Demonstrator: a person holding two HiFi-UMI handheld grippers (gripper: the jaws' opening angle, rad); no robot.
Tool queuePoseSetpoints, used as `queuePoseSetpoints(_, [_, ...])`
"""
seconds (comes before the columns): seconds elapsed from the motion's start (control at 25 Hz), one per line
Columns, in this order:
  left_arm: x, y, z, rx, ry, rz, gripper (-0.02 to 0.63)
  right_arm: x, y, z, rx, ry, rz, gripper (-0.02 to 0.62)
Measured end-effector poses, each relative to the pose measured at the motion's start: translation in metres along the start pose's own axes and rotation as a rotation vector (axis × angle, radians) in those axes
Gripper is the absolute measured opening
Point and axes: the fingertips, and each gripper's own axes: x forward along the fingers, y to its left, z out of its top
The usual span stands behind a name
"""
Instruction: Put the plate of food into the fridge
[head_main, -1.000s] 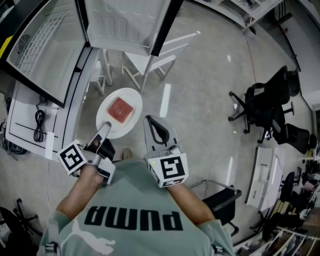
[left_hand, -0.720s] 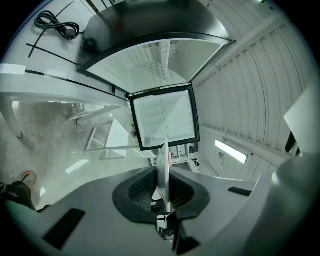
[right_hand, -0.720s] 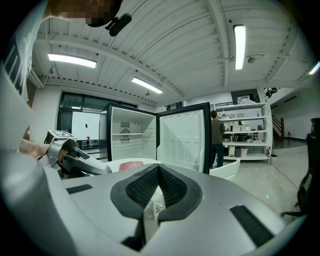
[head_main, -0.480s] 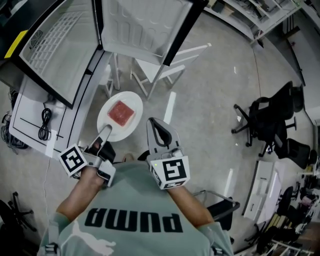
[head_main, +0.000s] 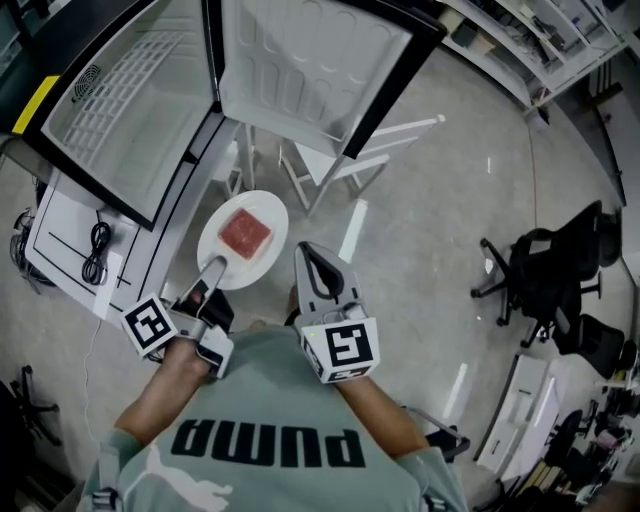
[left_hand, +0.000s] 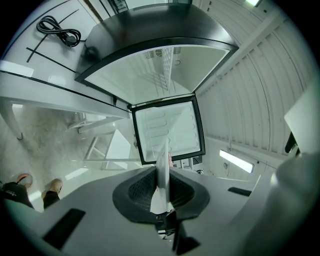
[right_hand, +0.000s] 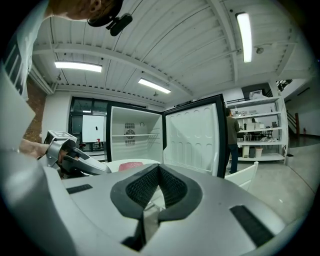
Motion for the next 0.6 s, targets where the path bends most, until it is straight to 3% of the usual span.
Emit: queuePoseSetpoints(0.6, [0.049, -0.008, 0.028, -0.01, -0.16, 0.039, 0.037, 0.065, -0.042, 0.015, -0.006, -0.001, 0.162, 0.005])
